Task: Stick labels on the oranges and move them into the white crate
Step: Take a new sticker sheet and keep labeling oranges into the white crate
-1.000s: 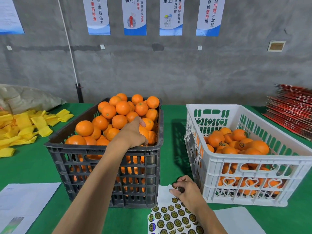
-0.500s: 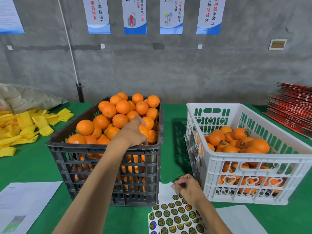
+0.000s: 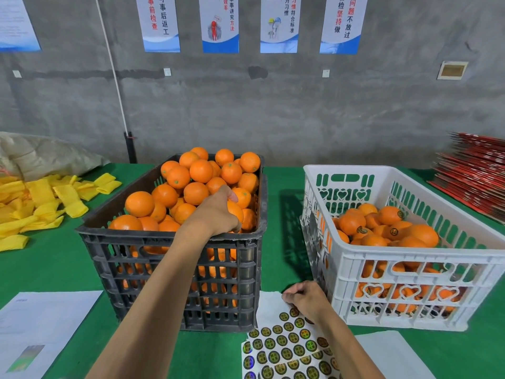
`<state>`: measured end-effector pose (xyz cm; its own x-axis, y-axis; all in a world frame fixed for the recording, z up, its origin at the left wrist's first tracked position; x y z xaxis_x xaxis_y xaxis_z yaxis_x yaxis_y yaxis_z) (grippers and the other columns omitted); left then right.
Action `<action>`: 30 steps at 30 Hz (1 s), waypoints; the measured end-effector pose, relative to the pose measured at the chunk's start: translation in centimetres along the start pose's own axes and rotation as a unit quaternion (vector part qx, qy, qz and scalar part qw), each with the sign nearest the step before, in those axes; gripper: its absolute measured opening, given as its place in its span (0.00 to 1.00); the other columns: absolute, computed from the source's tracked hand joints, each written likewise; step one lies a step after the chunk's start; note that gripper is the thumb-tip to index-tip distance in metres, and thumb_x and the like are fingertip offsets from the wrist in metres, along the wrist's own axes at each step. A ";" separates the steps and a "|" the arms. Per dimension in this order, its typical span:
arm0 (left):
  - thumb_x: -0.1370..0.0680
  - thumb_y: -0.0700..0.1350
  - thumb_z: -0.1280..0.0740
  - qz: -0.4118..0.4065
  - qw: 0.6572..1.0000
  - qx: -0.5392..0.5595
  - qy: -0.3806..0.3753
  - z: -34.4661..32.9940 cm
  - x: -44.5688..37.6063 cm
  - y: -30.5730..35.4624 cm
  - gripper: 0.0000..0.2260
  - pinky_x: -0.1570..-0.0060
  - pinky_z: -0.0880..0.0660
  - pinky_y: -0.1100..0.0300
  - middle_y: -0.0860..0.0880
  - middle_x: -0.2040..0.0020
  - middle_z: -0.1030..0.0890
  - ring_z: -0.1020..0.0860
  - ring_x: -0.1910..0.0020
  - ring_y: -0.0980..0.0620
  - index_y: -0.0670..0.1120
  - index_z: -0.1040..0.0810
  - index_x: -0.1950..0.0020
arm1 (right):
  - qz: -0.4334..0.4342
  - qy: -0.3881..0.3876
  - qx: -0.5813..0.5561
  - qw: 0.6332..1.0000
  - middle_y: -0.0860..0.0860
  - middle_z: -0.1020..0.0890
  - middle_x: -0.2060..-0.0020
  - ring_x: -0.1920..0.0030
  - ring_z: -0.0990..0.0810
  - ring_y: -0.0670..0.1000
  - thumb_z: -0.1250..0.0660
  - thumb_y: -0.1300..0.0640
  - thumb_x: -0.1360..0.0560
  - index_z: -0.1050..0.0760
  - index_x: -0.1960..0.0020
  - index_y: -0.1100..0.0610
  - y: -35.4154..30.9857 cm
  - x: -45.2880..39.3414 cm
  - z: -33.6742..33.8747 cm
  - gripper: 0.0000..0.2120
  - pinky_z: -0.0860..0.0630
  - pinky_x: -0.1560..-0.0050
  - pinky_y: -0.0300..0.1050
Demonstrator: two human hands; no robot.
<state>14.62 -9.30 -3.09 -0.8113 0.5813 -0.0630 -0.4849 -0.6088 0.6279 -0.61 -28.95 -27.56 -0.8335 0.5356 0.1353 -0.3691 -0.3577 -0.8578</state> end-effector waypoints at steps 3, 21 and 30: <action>0.33 0.42 0.22 -0.002 1.000 0.003 0.000 0.0 0.0 0.1 0.27 0.69 0.31 0.59 0.46 0.55 0.24 0.23 0.61 0.49 0.55 0.32 0.42 | -0.015 0.016 -0.021 1.000 0.46 0.25 0.76 0.72 0.27 0.44 0.29 0.65 0.24 0.26 0.77 0.54 0.5 -0.4 0.3 0.23 0.28 0.64 0.34; 0.33 0.42 0.22 -0.010 1.000 -0.005 0.006 0.0 -0.2 0.0 0.27 0.70 0.31 0.59 0.47 0.55 0.24 0.23 0.63 0.50 0.55 0.32 0.41 | -0.051 0.042 -0.058 0.996 0.56 0.19 0.72 0.69 0.23 0.54 0.31 0.68 0.25 0.23 0.68 0.60 0.6 0.1 0.3 0.14 0.23 0.60 0.47; 0.29 0.46 0.22 -0.038 0.998 0.016 0.041 0.8 0.5 1.1 0.26 0.72 0.35 0.59 0.47 0.59 0.26 0.25 0.68 0.50 0.55 0.33 0.40 | -0.006 0.195 0.033 0.980 0.54 0.15 0.52 0.50 0.17 0.55 0.38 0.56 0.17 0.22 0.49 0.56 -6.3 3.8 3.6 0.07 0.22 0.49 0.44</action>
<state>13.90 -9.24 -1.83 -0.7975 0.5779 -0.1735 -0.5360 -0.5465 0.6435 -2.98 -27.40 -19.85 -0.6136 0.7869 -0.0655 -0.4147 -0.3917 -0.8214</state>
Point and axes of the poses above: each hand's wrist, its own x-axis away from the middle knuckle, its own z-axis out of the back of the hand, y = z × x, the point moved 9 cm from there along -x, towards the middle knuckle
